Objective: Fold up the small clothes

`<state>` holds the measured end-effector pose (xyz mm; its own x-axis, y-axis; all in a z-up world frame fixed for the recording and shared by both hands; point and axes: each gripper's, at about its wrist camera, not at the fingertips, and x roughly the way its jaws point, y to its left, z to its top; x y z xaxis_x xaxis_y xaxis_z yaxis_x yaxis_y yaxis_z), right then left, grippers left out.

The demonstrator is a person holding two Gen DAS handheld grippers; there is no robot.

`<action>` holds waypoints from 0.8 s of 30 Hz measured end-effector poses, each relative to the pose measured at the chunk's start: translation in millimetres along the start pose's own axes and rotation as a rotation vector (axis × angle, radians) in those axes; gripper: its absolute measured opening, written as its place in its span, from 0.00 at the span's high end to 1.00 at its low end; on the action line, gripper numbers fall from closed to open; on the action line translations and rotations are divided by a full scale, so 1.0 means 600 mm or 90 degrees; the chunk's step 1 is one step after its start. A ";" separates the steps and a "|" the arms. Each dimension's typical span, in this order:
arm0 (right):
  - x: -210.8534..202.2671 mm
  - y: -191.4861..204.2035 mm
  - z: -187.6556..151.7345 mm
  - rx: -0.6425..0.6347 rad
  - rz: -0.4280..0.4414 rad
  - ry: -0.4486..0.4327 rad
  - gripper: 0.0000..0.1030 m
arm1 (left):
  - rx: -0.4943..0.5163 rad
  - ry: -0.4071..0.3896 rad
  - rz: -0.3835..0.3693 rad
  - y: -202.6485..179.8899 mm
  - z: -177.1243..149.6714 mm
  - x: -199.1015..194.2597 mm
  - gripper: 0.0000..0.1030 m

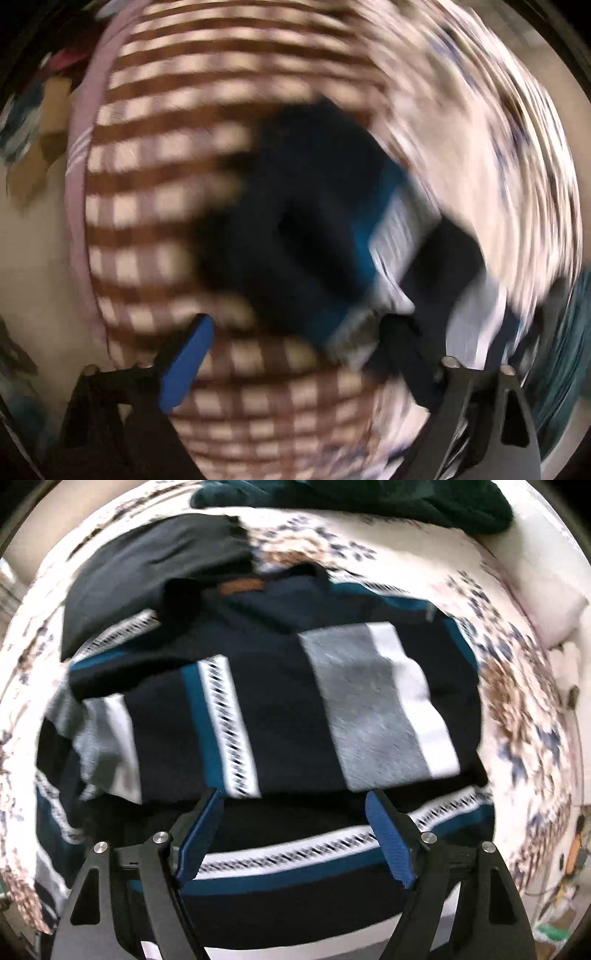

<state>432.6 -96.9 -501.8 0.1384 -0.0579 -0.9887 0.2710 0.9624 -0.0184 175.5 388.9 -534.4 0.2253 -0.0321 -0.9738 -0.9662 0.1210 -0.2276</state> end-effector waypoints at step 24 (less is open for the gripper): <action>0.009 -0.110 0.020 0.024 0.005 -0.008 0.08 | 0.602 -0.310 -0.156 -0.442 -0.246 -0.184 0.93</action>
<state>426.7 -163.8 -504.3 0.1530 -0.0547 -0.9867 0.3061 0.9520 -0.0053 388.5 214.0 -365.8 0.6245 0.2116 -0.7518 -0.4490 0.8849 -0.1239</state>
